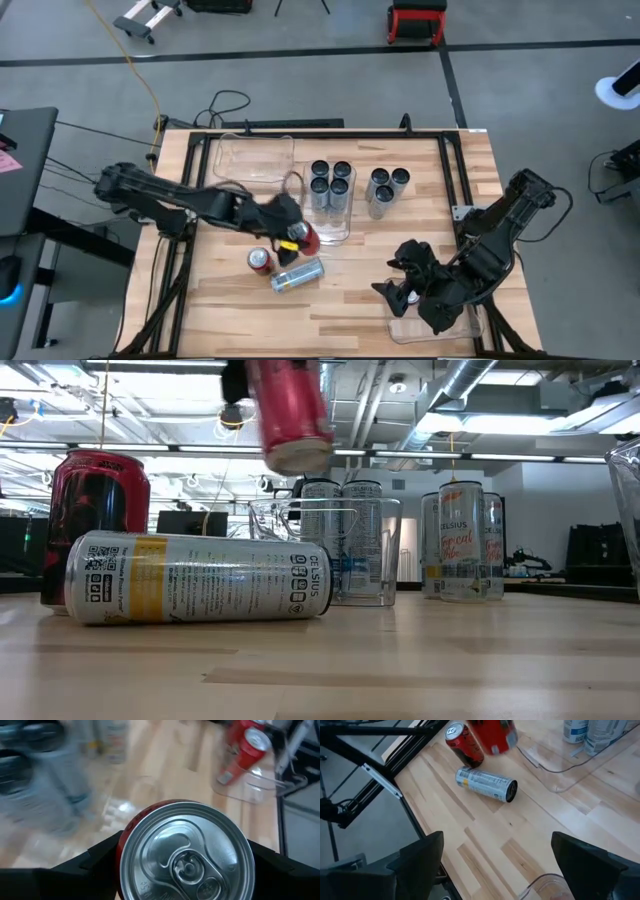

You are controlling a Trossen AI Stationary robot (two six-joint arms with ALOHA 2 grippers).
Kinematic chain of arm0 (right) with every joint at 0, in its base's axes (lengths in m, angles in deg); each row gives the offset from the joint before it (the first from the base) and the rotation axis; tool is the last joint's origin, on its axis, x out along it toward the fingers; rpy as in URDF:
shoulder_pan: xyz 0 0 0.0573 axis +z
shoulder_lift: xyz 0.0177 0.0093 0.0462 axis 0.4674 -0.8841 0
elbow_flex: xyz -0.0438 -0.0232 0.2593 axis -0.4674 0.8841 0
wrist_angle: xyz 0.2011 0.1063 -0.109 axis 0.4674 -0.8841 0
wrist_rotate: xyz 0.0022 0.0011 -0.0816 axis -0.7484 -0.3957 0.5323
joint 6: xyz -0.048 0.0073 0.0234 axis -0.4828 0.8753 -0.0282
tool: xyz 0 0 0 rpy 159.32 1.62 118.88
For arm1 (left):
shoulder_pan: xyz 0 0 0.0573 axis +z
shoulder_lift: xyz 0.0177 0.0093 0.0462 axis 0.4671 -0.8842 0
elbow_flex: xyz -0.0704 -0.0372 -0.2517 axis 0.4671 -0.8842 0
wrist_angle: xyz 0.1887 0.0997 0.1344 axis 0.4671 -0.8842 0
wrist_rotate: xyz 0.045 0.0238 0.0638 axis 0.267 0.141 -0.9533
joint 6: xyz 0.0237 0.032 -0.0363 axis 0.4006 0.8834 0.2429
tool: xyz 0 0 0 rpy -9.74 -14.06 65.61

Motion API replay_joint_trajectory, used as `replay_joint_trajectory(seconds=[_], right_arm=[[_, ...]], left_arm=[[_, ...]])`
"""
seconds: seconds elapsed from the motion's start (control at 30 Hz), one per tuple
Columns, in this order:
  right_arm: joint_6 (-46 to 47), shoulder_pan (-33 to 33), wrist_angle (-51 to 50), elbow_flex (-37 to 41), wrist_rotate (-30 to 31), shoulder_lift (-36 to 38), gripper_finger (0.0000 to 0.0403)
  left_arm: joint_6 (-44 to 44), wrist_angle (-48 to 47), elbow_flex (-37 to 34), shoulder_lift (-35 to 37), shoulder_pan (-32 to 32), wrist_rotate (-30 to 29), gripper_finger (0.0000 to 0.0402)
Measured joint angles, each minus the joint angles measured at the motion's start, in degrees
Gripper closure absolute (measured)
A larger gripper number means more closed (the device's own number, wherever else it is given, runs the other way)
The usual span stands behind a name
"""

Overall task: Sort soda cans
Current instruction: Put the red soda can into the bottom transparent bin

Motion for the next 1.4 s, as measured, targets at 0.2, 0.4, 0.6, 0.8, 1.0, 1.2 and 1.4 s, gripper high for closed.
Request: replay_joint_trajectory(seconds=[0.2, 0.4, 0.6, 0.8, 1.0, 1.2, 1.4], right_arm=[[-0.3, 0.1, 0.0, 0.0, -0.3, 0.0, 0.0017], [-0.3, 1.0, 0.3, 0.0, -1.0, 0.0, 0.0017], [-1.8, 1.1, 0.1, 0.0, -4.2, 0.0, 0.0017], [-1.4, 1.3, 0.0, 0.0, -4.3, 0.0, 0.0017], [-1.4, 1.9, -0.6, 0.0, -4.4, 0.0, 0.0017], [-2.9, 2.7, -2.3, 1.2, -6.4, -0.2, 0.0017], [-2.8, 1.9, -2.1, 4.5, -6.4, -0.4, 0.0017]], left_arm=[[4.8, 4.5, 7.8, -11.1, -2.1, 4.1, 0.0105], [7.7, 4.7, 15.9, -21.2, -3.6, 5.5, 0.0105], [8.6, 5.2, 20.3, -28.3, -4.1, 5.7, 0.0097], [9.2, 6.5, 20.8, -33.5, -4.1, 5.3, 0.0097], [9.6, 8.6, 20.8, -36.7, -4.1, 5.3, 0.0085], [10.3, 8.9, 20.9, -37.1, -4.1, 5.4, 0.0080], [11.3, 6.6, 20.7, -34.9, -3.9, 5.4, 0.0048]])
